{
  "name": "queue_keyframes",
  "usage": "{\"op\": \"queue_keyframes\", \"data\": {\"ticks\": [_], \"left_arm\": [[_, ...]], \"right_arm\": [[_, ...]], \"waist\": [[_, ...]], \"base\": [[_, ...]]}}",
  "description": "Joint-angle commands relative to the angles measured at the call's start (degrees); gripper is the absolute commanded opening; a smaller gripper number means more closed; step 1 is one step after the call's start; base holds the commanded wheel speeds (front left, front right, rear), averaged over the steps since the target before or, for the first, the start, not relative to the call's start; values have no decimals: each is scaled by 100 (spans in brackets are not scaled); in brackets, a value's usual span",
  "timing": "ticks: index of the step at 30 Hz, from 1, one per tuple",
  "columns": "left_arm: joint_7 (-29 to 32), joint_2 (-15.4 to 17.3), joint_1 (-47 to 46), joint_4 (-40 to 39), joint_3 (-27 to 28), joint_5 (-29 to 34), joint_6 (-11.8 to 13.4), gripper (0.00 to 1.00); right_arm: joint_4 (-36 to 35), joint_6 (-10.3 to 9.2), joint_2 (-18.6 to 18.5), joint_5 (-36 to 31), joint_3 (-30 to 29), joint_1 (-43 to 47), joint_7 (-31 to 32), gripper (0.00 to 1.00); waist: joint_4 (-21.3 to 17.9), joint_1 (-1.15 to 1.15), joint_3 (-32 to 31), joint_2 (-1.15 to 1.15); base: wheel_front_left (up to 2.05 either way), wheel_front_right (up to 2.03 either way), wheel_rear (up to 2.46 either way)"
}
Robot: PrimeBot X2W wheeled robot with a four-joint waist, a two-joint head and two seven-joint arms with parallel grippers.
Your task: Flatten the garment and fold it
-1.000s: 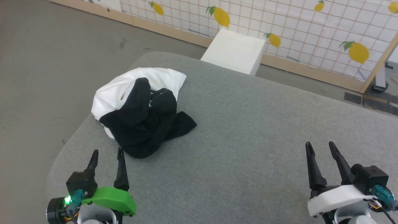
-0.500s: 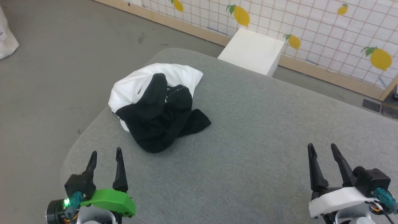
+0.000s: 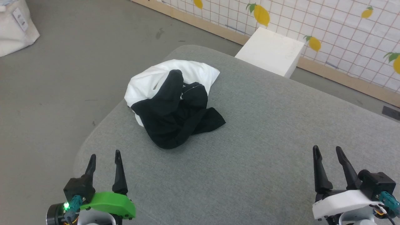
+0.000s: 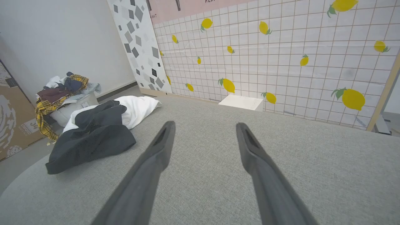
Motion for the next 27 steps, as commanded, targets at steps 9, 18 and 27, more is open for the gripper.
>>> {"op": "queue_keyframes", "data": {"ticks": [9, 18, 27], "left_arm": [[-72, -30, -67, 30, 31, -59, 26, 100], [-72, -30, -108, 39, 32, -108, -1, 100], [208, 444, -2083, 449, 179, -646, -575, 100]], "right_arm": [[55, -9, 3, 79, -20, 44, -82, 100], [59, -9, 3, 87, -18, 62, -82, 100], [-33, -9, 3, -199, -7, -164, -41, 100]], "waist": [[83, 0, 35, 0], [80, 0, 34, 0], [-211, 0, 478, 0]], "base": [[0, 0, 0], [0, 0, 0], [0, 0, 0]]}}
